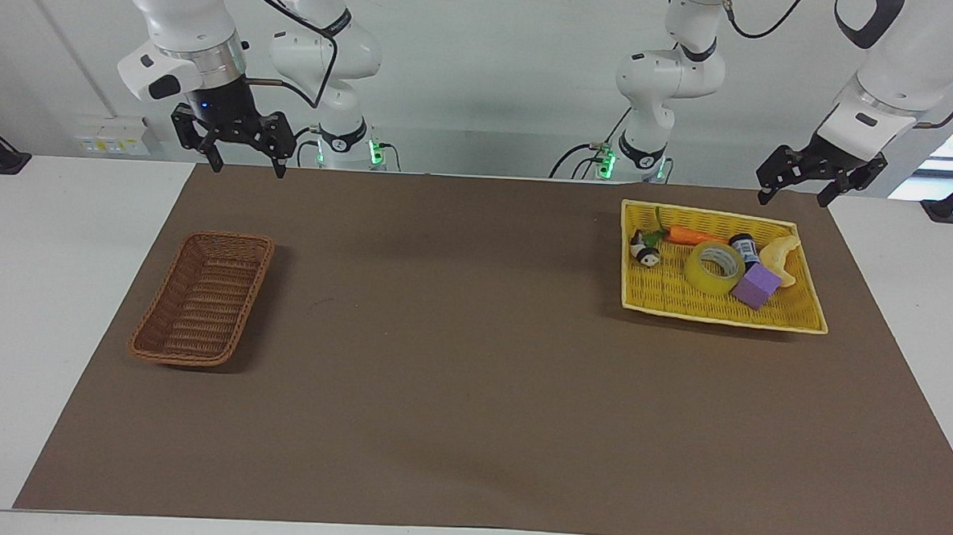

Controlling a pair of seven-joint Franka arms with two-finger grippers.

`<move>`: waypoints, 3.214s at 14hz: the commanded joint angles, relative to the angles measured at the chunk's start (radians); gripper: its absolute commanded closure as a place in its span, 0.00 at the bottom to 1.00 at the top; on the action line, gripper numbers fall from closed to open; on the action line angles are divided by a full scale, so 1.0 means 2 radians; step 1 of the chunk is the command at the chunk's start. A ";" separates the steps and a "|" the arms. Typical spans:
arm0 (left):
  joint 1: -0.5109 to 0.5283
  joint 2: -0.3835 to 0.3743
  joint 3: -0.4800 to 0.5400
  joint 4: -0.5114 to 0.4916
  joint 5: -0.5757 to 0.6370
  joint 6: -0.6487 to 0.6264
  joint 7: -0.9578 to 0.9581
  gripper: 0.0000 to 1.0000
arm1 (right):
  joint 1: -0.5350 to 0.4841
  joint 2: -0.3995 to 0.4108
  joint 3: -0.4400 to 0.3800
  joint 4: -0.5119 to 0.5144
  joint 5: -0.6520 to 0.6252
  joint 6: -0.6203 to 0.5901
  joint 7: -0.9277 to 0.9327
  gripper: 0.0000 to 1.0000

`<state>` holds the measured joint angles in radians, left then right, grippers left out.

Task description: Move tape to another basket

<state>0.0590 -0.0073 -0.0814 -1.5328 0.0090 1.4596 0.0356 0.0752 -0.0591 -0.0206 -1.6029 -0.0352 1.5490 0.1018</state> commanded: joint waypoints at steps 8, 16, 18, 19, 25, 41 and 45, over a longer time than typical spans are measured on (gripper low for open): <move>-0.005 -0.004 0.003 -0.001 -0.007 -0.005 0.004 0.00 | -0.007 -0.008 0.003 -0.009 0.006 -0.005 -0.015 0.00; 0.011 -0.023 0.004 -0.056 -0.008 0.027 0.004 0.00 | 0.001 -0.010 0.004 -0.012 -0.006 -0.004 -0.009 0.00; 0.013 -0.042 0.004 -0.089 -0.008 0.045 0.002 0.00 | 0.010 -0.017 0.007 -0.021 -0.009 -0.001 -0.006 0.00; 0.020 -0.042 0.004 -0.102 -0.008 0.045 -0.002 0.00 | 0.011 -0.020 0.008 -0.024 -0.009 -0.001 -0.005 0.00; 0.047 -0.124 0.006 -0.302 -0.008 0.163 -0.081 0.00 | 0.012 -0.011 0.010 -0.012 -0.020 0.007 0.003 0.00; 0.078 -0.147 0.006 -0.564 -0.008 0.401 -0.229 0.19 | 0.009 -0.012 0.007 -0.015 -0.012 0.006 -0.006 0.00; 0.077 -0.137 0.005 -0.585 -0.008 0.442 -0.230 0.23 | 0.009 -0.012 0.007 -0.015 -0.012 0.006 -0.007 0.00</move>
<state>0.2022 -0.2778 -0.0675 -2.6646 -0.0033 2.3063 -0.4168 0.1064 -0.0746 -0.0099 -1.6232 -0.0617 1.5518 0.1065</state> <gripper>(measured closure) 0.233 0.000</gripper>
